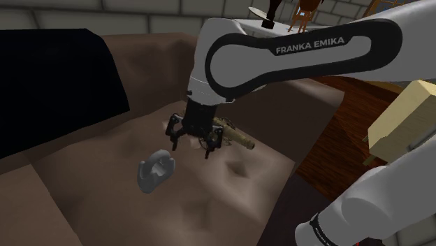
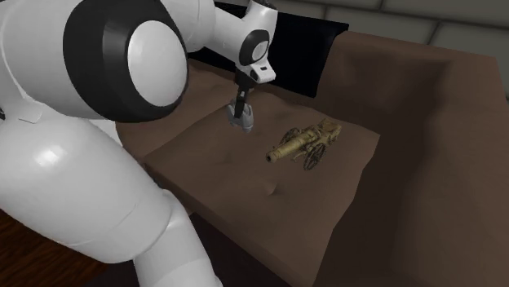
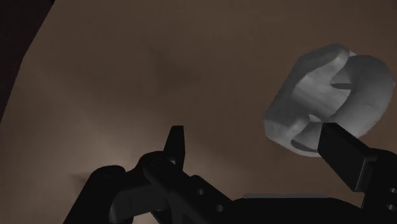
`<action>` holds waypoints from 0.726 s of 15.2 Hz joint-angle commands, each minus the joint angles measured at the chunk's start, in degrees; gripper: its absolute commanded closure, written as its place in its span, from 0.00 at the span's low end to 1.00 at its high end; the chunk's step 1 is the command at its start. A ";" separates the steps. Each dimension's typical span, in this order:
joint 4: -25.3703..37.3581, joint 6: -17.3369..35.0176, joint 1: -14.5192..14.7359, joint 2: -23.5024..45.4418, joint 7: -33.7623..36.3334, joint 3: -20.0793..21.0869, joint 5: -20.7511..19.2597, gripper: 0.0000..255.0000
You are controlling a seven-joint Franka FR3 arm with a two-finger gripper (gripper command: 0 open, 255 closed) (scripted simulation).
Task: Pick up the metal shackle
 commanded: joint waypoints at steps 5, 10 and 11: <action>9.40 7.47 0.44 15.57 17.87 2.78 -6.75 0.00; 7.85 10.49 1.00 17.27 17.92 2.52 -7.46 0.00; 7.46 11.22 1.09 17.68 17.89 2.50 -7.64 0.00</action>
